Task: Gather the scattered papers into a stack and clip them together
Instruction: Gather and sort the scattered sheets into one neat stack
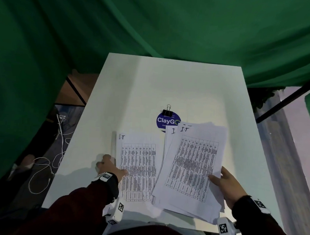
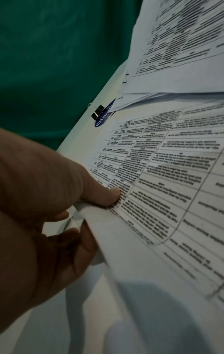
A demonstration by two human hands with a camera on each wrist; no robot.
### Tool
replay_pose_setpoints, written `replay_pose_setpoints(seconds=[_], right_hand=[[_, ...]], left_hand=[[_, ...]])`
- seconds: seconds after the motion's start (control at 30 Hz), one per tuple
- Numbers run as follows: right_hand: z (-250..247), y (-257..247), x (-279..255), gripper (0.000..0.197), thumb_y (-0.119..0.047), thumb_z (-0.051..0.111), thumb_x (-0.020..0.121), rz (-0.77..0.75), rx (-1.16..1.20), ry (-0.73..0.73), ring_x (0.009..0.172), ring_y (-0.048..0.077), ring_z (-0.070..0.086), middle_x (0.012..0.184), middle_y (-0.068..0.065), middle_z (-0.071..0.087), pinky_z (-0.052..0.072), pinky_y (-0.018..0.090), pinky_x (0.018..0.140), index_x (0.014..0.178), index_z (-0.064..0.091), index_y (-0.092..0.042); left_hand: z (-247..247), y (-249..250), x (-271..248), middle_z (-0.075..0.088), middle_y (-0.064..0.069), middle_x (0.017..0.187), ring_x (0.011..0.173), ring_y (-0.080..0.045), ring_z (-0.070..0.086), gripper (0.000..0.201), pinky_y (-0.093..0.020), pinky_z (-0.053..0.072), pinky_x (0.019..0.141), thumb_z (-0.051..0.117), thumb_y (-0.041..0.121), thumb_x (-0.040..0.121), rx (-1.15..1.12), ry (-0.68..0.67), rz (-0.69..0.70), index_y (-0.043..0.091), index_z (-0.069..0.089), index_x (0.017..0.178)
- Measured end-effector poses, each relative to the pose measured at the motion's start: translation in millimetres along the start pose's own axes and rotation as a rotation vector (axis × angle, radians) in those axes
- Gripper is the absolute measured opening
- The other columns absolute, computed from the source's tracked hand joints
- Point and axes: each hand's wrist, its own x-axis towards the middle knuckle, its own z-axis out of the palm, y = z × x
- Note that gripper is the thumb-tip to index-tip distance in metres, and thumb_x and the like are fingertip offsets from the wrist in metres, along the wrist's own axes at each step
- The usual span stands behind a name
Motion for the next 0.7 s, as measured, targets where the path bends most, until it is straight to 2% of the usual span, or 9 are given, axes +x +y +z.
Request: replay_pose_setpoints(seconds=[0.03,0.1,0.17,0.23,0.37,0.43,0.5,0.6,0.7], right_hand=[[-1.4,1.2,-0.2,0.039,0.007,0.058,0.096,0.000,0.006,0.005,0.107,0.037,0.074,0.117,0.010,0.078,0.051,0.060,0.104,0.123,0.068,-0.019],[-3.5,4.2,0.0,0.038,0.007,0.058,0.096,0.002,0.011,0.015,0.107,0.037,0.073,0.116,0.010,0.078,0.050,0.061,0.105,0.122,0.068,-0.019],[-4.5,6.7,-0.3,0.038,0.008,0.058,0.096,0.002,0.016,0.015,0.108,0.038,0.073,0.116,0.011,0.078,0.050,0.061,0.105,0.121,0.068,-0.018],[-4.8,7.7,-1.2,0.039,0.009,0.057,0.096,0.006,0.016,0.008,0.106,0.037,0.074,0.115,0.011,0.079,0.051,0.059,0.104,0.123,0.067,-0.017],[-0.5,3.4,-3.3,0.041,0.008,0.057,0.096,-0.006,-0.014,-0.010,0.100,0.032,0.077,0.114,0.009,0.079,0.054,0.055,0.100,0.127,0.066,-0.017],[6.3,-0.9,-4.0,0.041,0.007,0.058,0.096,-0.033,-0.022,-0.023,0.103,0.033,0.076,0.114,0.007,0.079,0.053,0.056,0.102,0.126,0.067,-0.019],[16.6,-8.0,-6.0,0.041,0.007,0.059,0.096,-0.061,-0.013,-0.041,0.108,0.034,0.074,0.117,0.008,0.079,0.052,0.055,0.104,0.128,0.067,-0.019],[35.3,-25.9,-13.7,0.041,0.006,0.059,0.097,-0.101,0.020,-0.099,0.112,0.033,0.072,0.117,0.008,0.078,0.054,0.046,0.102,0.133,0.064,-0.013],[52.0,-48.1,-26.9,0.039,0.005,0.059,0.098,-0.158,0.029,-0.204,0.113,0.033,0.072,0.120,0.009,0.077,0.053,0.047,0.102,0.132,0.064,-0.014]], left_hand=[[-1.4,-0.2,0.5,0.042,-0.022,0.143,0.114,-0.039,0.057,0.091,-0.037,0.047,0.095,0.088,0.015,0.074,-0.066,-0.008,-0.006,0.011,0.031,0.145],[-6.0,-0.9,1.1,0.054,-0.018,0.140,0.114,-0.036,0.060,0.076,-0.035,0.048,0.096,0.081,0.015,0.082,-0.126,-0.051,0.021,0.011,0.038,0.145],[-17.6,2.4,-1.2,0.063,-0.011,0.135,0.112,-0.032,0.063,0.051,-0.038,0.050,0.100,0.071,0.026,0.091,-0.142,-0.087,0.101,0.014,0.053,0.138],[-36.0,12.6,-8.5,0.066,-0.005,0.133,0.118,-0.029,0.061,0.042,-0.034,0.046,0.100,0.061,0.034,0.098,-0.171,-0.095,0.209,0.016,0.061,0.136],[-78.2,44.7,-34.0,0.071,0.006,0.118,0.112,-0.016,0.065,0.032,-0.029,0.042,0.098,0.066,0.033,0.097,-0.422,-0.160,0.415,0.020,0.068,0.126],[-89.1,57.8,-41.0,0.073,0.009,0.118,0.112,-0.009,0.066,0.030,-0.031,0.044,0.102,0.072,0.037,0.091,-0.570,-0.267,0.437,0.028,0.068,0.120],[-86.9,66.8,-44.2,0.073,0.009,0.121,0.115,-0.009,0.065,0.035,-0.035,0.043,0.107,0.077,0.041,0.086,-0.622,-0.335,0.419,0.032,0.067,0.118],[-63.7,73.7,-49.2,0.074,0.010,0.118,0.115,-0.011,0.067,0.046,-0.043,0.044,0.110,0.082,0.047,0.078,-0.602,-0.377,0.415,0.033,0.068,0.119],[-36.6,76.4,-56.9,0.066,0.015,0.106,0.100,-0.001,0.062,0.038,-0.031,0.042,0.100,0.080,0.037,0.084,-0.591,-0.332,0.361,0.032,0.058,0.115]])
